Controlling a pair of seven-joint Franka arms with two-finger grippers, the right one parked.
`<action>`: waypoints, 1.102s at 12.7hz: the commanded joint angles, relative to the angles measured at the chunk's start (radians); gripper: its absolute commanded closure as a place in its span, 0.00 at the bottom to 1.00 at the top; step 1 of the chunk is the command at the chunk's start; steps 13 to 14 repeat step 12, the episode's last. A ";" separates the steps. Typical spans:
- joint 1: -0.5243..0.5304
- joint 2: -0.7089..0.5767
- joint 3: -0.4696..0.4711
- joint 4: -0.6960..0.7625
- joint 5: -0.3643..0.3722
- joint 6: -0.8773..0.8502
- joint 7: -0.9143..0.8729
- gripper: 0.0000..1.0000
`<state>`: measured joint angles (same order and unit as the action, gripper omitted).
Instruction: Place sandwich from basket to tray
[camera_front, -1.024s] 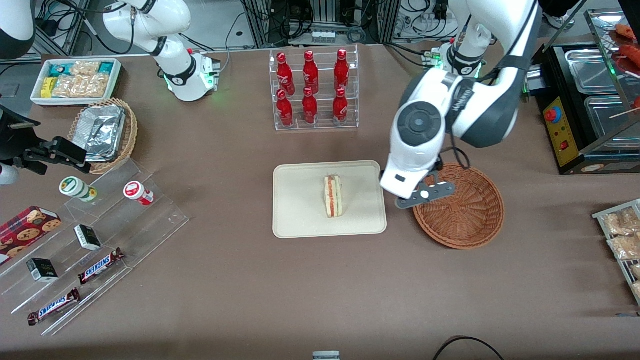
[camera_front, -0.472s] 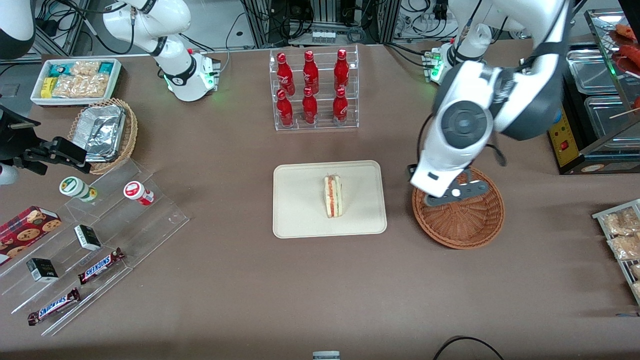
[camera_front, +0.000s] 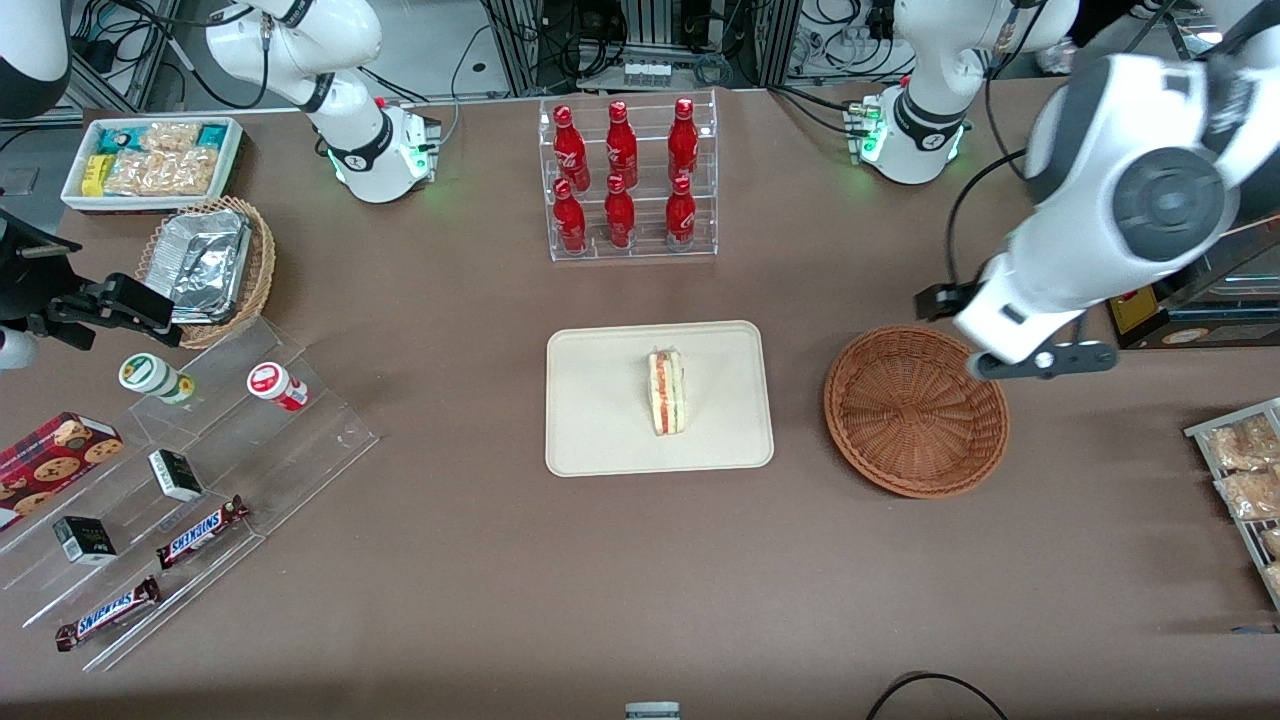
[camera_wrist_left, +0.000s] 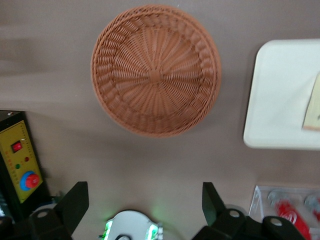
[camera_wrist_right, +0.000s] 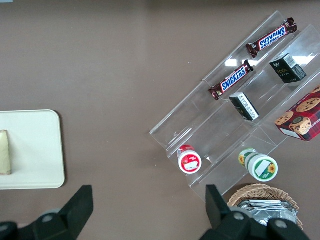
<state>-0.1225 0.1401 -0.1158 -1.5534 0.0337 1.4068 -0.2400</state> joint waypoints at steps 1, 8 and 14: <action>0.104 -0.089 -0.019 -0.040 -0.041 -0.064 0.167 0.00; 0.162 -0.232 0.086 -0.091 -0.038 -0.109 0.252 0.00; 0.162 -0.246 0.140 -0.080 -0.009 -0.089 0.255 0.00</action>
